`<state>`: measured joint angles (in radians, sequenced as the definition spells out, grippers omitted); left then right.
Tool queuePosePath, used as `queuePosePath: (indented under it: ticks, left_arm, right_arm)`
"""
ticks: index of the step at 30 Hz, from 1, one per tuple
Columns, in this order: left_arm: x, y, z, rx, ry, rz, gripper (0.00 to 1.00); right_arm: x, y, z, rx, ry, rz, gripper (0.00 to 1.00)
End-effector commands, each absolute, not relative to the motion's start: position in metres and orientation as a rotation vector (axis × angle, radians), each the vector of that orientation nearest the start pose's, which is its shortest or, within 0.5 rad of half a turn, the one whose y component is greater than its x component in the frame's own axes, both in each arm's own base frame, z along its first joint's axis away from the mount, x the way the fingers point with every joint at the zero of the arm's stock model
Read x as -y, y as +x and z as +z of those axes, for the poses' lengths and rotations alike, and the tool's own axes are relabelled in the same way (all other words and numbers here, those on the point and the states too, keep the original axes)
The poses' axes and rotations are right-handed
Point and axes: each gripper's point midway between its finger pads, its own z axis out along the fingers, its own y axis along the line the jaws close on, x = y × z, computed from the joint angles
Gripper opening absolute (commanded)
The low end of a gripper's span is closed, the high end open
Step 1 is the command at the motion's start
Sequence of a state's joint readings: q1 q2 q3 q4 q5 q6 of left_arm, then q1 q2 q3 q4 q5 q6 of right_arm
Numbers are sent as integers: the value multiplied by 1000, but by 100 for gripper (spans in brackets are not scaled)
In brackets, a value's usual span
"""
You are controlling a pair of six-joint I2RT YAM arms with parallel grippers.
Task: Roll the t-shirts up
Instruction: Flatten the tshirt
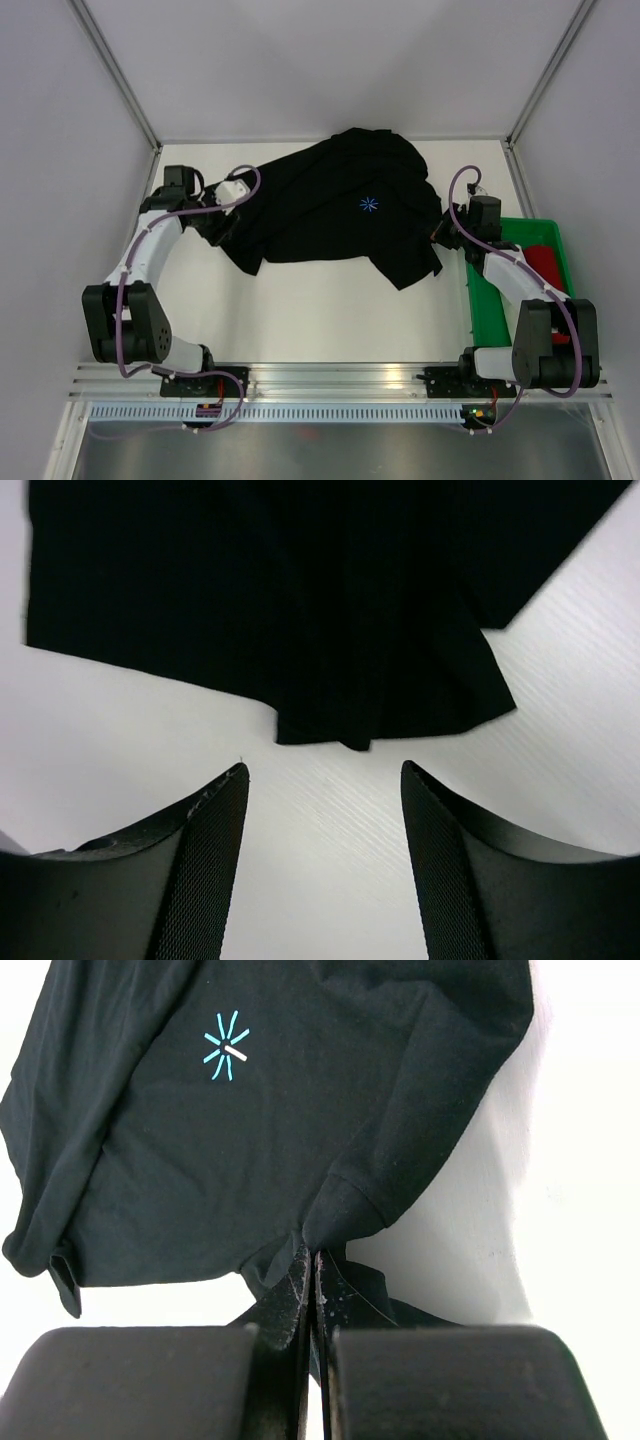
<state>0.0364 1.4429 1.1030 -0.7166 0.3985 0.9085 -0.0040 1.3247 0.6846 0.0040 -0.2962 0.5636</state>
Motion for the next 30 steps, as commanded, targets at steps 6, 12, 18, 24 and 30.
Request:
queuePosePath:
  ticks: [6,12,18,24,30]
  left_arm:
    - [63,347,121,-2277,1122,-353,66]
    - [110,297,78,-2320,1280,-275,68]
    - [85,311,32,-2500,1201,3,69]
    - [88,313,17,-2522,1178,43,68]
    - [80,306,-7,-2561,1199,87,41]
  right_arm:
    - [-74,363,119,-2158,403,648,0]
    - [-73,365,116,-2177,399,637,0]
    - [-71,361,116,-2190,396,617,0]
    - [-69,359,117,-2190,396,608,0]
    - [-70,361,121,-2190,387,608,0]
